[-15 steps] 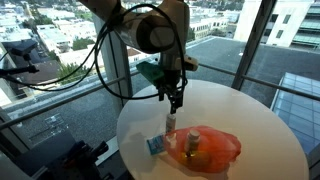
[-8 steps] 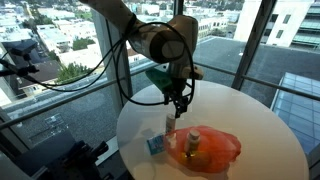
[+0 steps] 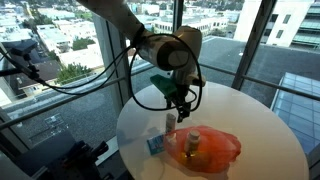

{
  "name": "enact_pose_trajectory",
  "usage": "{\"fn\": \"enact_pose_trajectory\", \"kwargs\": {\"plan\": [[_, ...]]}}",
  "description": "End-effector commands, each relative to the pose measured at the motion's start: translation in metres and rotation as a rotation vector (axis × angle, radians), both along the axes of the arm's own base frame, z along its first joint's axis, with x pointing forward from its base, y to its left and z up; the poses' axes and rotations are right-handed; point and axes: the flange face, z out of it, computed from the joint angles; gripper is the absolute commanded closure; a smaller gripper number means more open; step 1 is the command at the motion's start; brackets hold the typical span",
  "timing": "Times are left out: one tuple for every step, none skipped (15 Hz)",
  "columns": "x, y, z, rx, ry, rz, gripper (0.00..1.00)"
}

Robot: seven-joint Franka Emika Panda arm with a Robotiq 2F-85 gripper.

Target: Pick up the white bottle from the table and put it in the plastic bag

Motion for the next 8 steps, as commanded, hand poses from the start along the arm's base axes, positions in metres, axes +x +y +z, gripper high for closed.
{"fn": "enact_pose_trajectory", "kwargs": {"plan": [[0.0049, -0.0016, -0.0041, 0.012, -0.018, 0.045, 0.00], [0.0040, -0.0015, -0.0058, 0.015, -0.021, 0.060, 0.00], [0.0036, -0.0015, -0.0073, 0.017, -0.024, 0.073, 0.00], [0.0031, -0.0012, -0.0085, 0.019, -0.027, 0.088, 0.00], [0.0028, -0.0010, -0.0098, 0.019, -0.032, 0.101, 0.00], [0.0029, -0.0007, -0.0109, 0.021, -0.036, 0.113, 0.00], [0.0028, -0.0003, -0.0120, 0.024, -0.039, 0.127, 0.00], [0.0028, 0.0006, -0.0129, 0.026, -0.041, 0.138, 0.00]]}}
